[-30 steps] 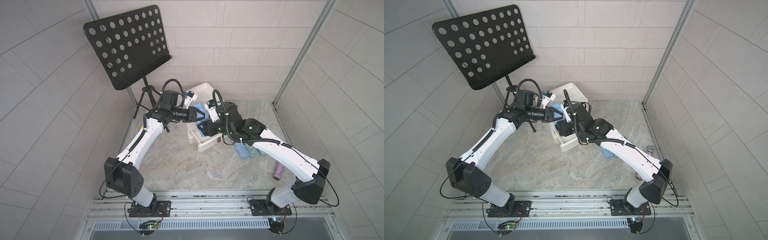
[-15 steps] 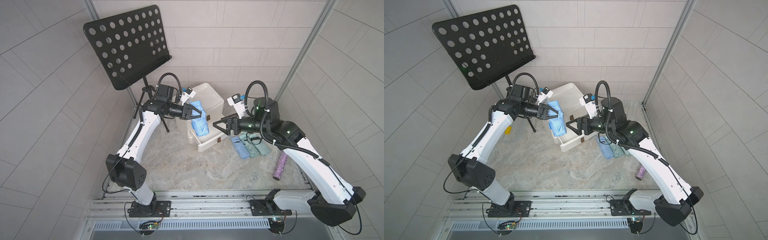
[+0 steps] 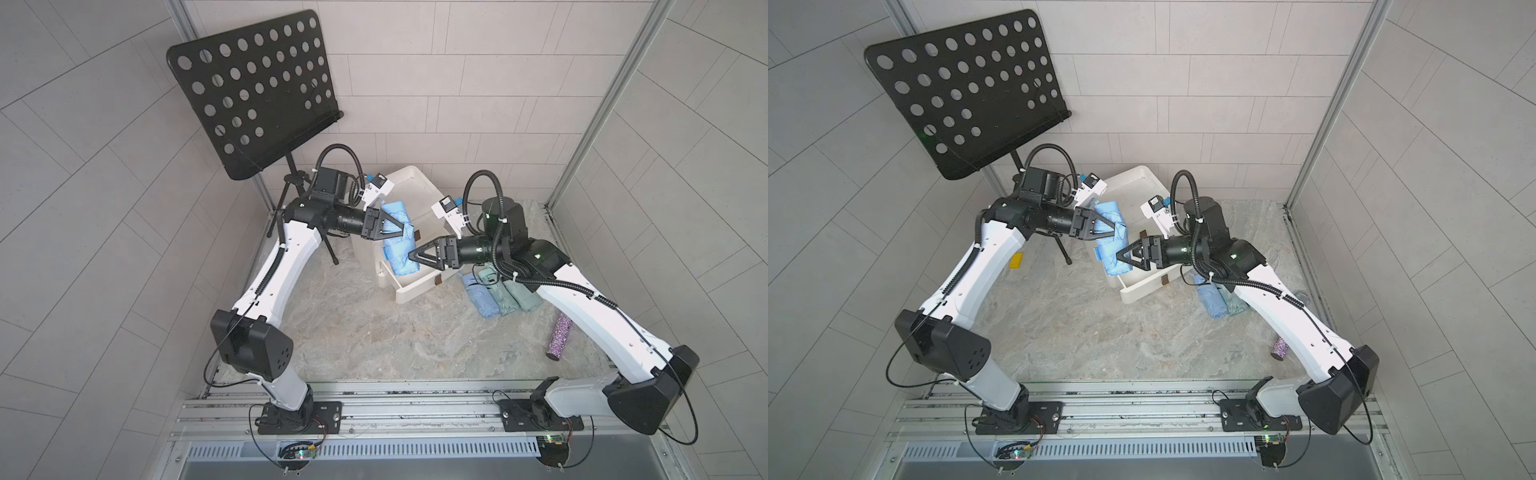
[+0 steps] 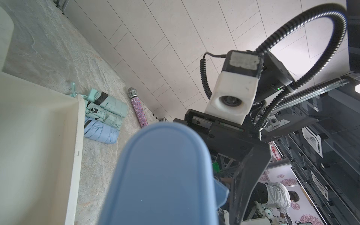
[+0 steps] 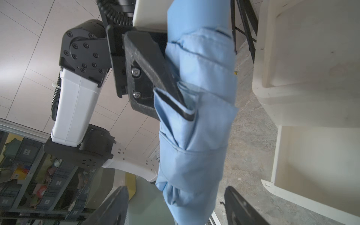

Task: Place the umbrella in the drawer by color
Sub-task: Pick up the umbrella from the center of the board.

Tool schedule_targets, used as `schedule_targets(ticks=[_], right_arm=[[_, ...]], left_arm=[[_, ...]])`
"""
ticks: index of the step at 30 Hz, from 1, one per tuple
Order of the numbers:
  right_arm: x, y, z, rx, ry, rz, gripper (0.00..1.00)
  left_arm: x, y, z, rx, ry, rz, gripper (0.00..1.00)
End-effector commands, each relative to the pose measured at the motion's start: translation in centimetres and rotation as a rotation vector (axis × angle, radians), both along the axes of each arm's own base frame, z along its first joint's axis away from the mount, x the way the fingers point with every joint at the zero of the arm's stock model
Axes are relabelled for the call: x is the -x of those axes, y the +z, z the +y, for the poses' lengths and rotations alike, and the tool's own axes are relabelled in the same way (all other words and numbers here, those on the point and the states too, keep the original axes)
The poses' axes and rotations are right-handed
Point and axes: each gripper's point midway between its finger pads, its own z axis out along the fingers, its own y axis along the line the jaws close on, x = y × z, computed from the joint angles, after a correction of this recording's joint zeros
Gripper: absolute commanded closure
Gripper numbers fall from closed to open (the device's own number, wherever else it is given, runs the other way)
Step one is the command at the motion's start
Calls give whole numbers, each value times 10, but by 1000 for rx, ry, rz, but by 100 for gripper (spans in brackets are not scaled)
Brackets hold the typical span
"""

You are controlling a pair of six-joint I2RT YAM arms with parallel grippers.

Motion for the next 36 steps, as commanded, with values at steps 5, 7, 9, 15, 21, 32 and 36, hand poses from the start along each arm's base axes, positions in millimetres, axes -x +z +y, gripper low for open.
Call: schedule_targets(ticks=[5,7,9,15,21,32,36], right_arm=[[-12,13,12,-44,31,-16,28],[-15,10,15,-43,36,-8,34],[-16,8,17,-44,42,-1,44],[-19,4,21,-53,52,21,62],[-18,3,24,-85,56,30,72],[-24,4,9,-121,-42,-3,75],[-36,22,-8,-206,-156,-47,76]], left_arm=[[23,18,-2,56,-70,-57,64],[25,19,-2,59,-74,-57,64],[26,20,-3,61,-78,-59,64],[28,24,-3,71,-86,-61,63],[29,29,-2,72,-81,-75,43],[1,37,25,37,84,-95,0],[-3,33,35,29,131,-92,0]])
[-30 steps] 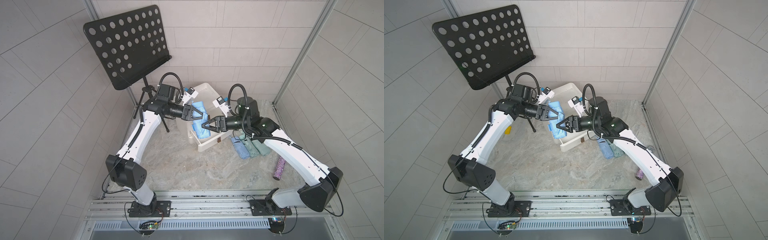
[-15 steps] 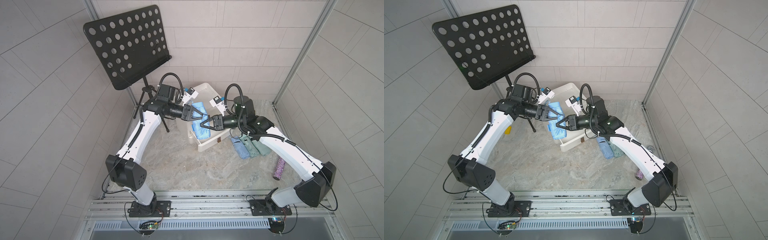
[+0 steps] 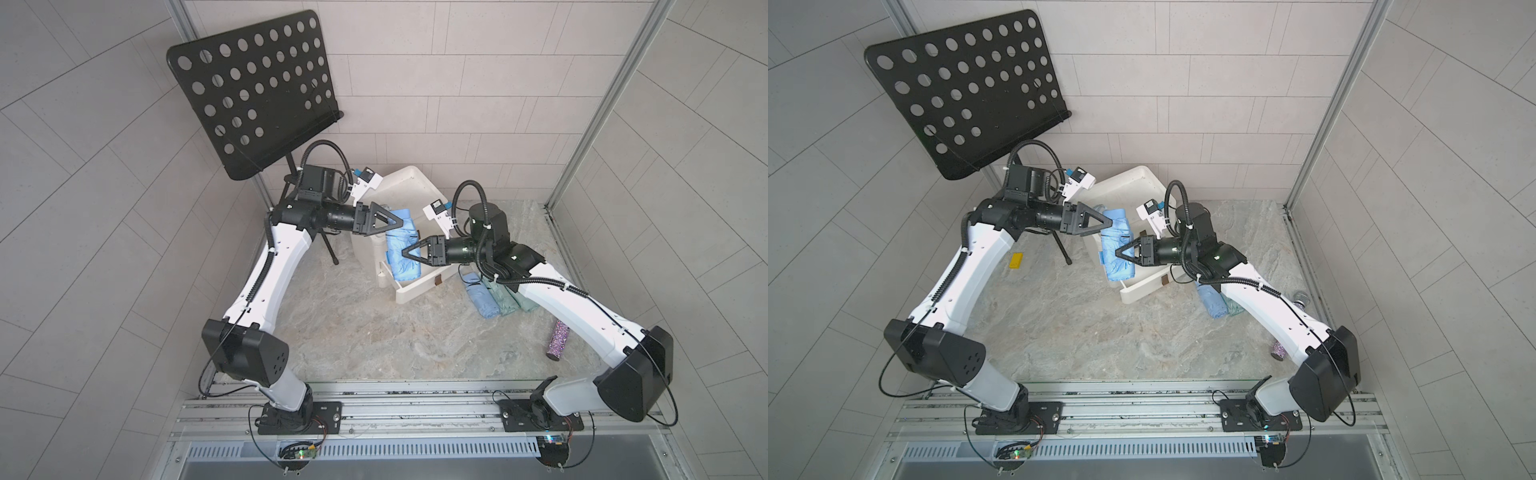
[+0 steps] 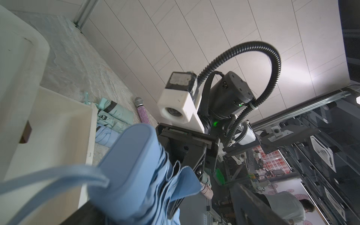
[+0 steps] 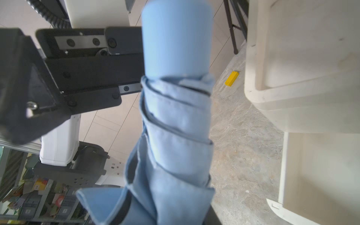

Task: Place the umbrella in the drawer by color
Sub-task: Pick up the umbrella from the center of the board.

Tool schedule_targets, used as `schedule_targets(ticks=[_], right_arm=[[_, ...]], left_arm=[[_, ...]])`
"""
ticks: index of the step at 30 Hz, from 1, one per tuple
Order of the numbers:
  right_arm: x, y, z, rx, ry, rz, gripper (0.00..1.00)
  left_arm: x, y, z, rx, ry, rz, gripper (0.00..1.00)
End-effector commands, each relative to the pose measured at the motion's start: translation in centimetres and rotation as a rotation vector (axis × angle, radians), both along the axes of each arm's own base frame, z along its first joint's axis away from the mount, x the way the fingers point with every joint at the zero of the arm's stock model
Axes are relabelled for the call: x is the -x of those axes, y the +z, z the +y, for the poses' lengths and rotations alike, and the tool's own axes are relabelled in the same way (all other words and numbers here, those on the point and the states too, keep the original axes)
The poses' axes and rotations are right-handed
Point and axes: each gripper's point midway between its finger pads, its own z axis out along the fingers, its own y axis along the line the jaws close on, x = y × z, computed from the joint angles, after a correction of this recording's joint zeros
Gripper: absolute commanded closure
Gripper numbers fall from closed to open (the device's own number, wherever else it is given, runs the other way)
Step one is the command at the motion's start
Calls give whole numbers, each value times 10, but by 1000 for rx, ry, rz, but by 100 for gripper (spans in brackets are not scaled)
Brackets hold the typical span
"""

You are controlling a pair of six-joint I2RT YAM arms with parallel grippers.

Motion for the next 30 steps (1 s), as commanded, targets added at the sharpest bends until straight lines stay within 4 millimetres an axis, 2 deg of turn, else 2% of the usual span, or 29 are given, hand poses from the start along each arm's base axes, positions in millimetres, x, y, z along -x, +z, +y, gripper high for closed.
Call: schedule_targets(ticks=[1,8,12,19,23,30], right_arm=[[-9,55,-21,-145,-132,-136,75],[-15,83,-38,-288,-247,-202,76],[-22,94,-44,-381,-293,-204,75],[-27,109,-35,-535,-279,-171,76],[-25,107,-22,-536,-256,-161,75],[-26,104,-14,-535,-247,-155,76]], left_arm=[[10,15,8,14,34,-65,0],[4,-7,8,36,120,16,0],[5,-10,7,35,178,25,0],[1,-5,0,40,195,4,0],[1,-1,-6,47,191,-8,0],[5,1,-10,50,185,-24,0]])
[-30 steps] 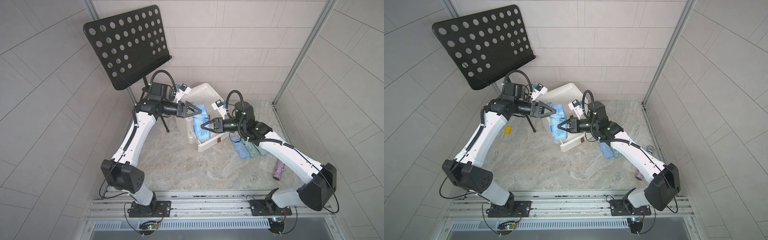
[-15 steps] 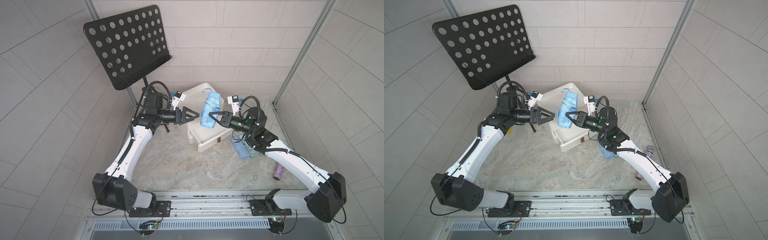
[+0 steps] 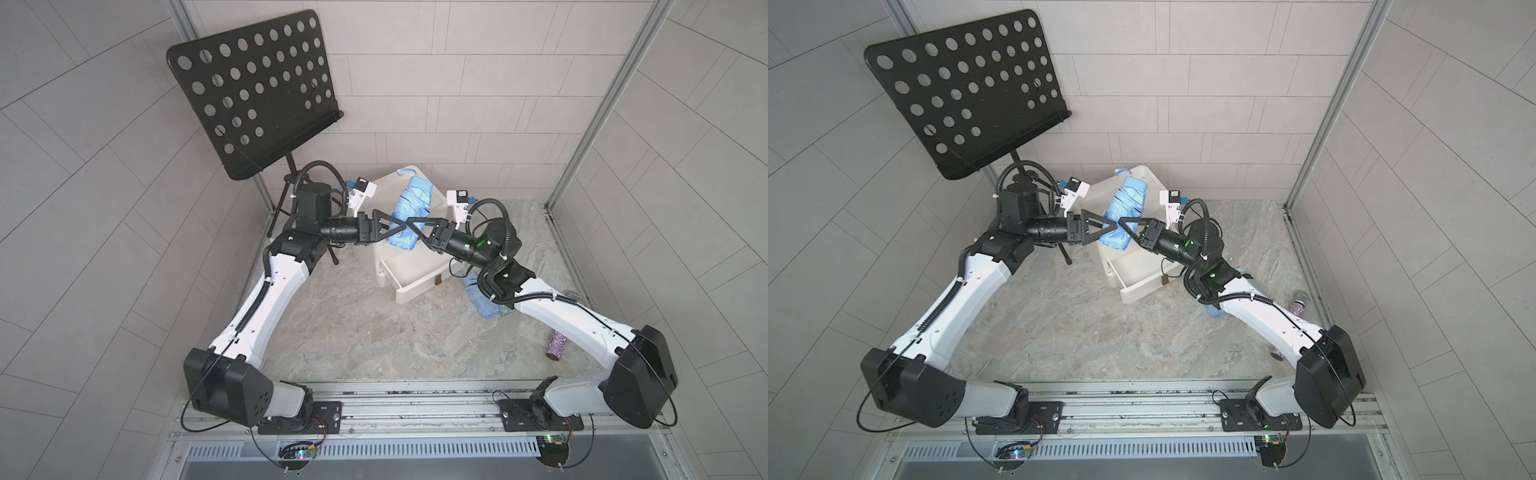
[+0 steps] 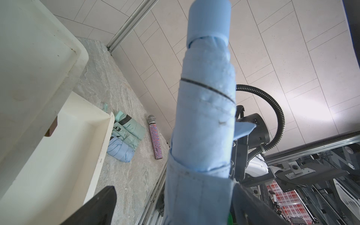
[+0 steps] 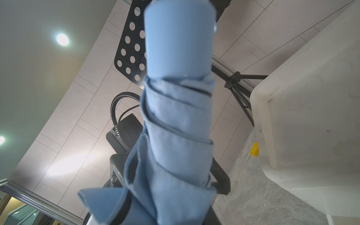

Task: Place the umbrella in the drawer by color
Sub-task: Pick up the umbrella from the center of the board.

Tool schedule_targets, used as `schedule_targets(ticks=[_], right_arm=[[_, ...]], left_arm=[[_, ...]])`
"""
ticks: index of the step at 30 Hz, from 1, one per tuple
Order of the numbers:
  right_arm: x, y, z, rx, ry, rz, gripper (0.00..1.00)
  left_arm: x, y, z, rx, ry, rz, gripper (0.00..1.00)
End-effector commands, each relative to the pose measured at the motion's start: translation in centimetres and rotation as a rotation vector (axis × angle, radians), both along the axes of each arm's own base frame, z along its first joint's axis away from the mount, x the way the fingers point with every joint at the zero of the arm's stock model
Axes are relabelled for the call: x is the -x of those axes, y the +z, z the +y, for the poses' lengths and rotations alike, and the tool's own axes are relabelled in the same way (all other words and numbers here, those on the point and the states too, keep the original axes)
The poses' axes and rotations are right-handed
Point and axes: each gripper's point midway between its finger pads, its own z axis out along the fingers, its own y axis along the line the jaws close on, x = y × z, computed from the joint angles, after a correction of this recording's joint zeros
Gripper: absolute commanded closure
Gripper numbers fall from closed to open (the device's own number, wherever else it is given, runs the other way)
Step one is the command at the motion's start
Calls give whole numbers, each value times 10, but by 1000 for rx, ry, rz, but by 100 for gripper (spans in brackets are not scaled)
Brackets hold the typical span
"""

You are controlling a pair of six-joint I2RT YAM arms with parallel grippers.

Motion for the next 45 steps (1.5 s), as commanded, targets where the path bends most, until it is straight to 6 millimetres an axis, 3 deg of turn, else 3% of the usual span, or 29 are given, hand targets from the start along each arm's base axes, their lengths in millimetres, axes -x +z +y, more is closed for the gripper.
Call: schedule_targets(ticks=[1,7,12,18,24,29,31,45], right_arm=[[10,48,-8,-106,-4,-116,75],[9,47,-6,-106,-2,-112,75],[7,47,-6,-113,-3,-110,75],[6,44,-6,-110,-11,-105,73],[7,43,-9,-75,-28,-110,61],[12,40,-11,5,-27,-134,30],[16,41,-12,35,-21,-146,24],[12,37,-33,128,-42,-155,22]], left_arm=[[6,20,-1,23,-3,-70,2],[10,15,-5,25,-13,-70,28],[12,12,-8,24,-23,-63,39],[14,16,-7,33,-28,-70,64],[15,19,-9,45,-51,-67,88],[19,25,-10,56,-90,-69,92],[21,26,-11,56,-108,-63,92],[39,29,-13,56,-239,-36,92]])
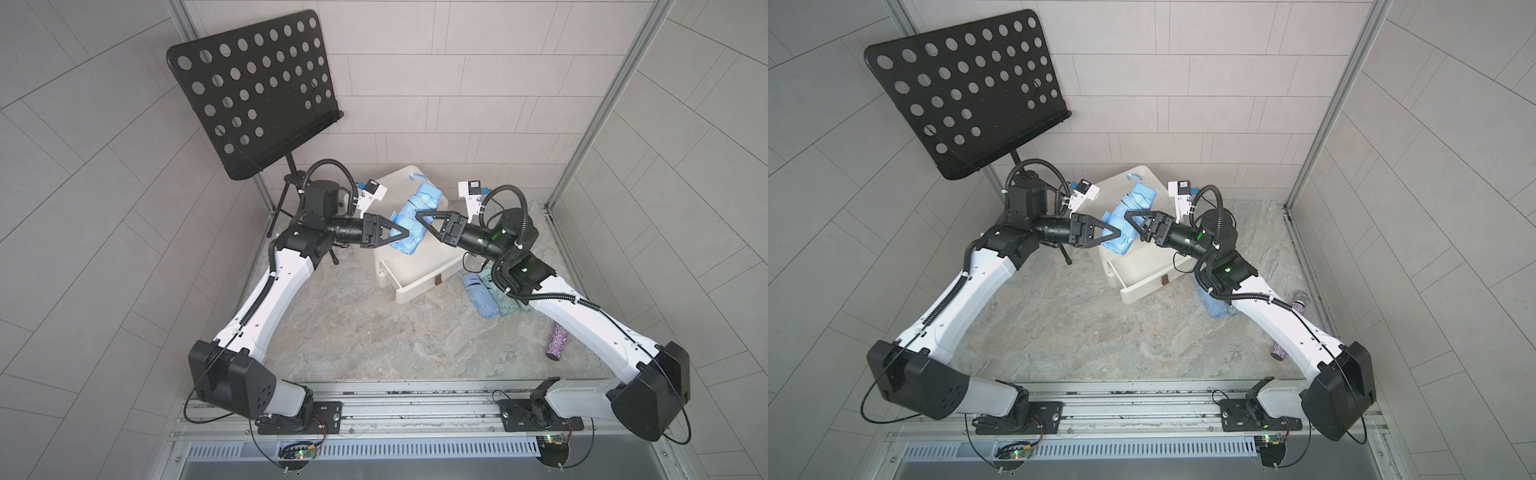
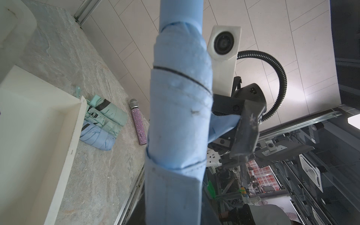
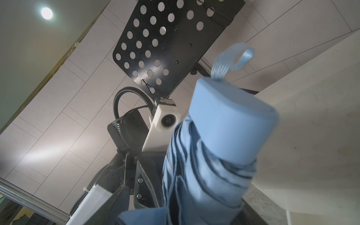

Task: Place the umbrella in the drawer by color
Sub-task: Pick up the umbrella from the center of the board.

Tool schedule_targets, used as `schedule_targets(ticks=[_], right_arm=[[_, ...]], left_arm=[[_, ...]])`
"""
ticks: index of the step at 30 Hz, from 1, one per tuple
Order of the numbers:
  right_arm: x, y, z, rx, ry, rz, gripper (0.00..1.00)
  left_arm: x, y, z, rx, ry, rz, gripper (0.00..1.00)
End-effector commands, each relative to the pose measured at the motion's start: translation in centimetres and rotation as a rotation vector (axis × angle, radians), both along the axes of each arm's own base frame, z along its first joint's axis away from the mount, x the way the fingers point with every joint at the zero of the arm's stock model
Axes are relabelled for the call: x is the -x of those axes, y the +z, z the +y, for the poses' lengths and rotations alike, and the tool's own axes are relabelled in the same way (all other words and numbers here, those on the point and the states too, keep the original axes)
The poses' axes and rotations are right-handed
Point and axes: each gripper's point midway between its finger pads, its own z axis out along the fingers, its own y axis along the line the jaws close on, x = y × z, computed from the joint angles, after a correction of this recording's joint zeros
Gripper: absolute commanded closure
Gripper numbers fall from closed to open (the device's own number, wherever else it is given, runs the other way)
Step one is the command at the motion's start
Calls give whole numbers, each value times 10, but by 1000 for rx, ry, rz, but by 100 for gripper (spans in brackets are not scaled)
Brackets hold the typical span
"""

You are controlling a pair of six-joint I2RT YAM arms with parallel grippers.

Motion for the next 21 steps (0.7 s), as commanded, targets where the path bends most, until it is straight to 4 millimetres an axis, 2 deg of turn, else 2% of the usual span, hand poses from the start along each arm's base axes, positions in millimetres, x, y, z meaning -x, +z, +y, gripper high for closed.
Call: schedule_targets(ticks=[1,5,11,14,21], right_arm=[[7,17,-7,-6,3,-49,23],[1,14,-12,-2,3,-38,25],[-1,17,-7,-6,79,-15,29],[4,18,-3,23,124,-6,31],[14,3,3,94,197,54,38]], left_arm=[[18,23,-1,41,-89,-82,92],[29,22,0,45,-153,-62,91],[48,19,2,70,-251,-37,90],[50,16,2,70,-257,-28,90],[47,12,1,60,-248,-32,89]])
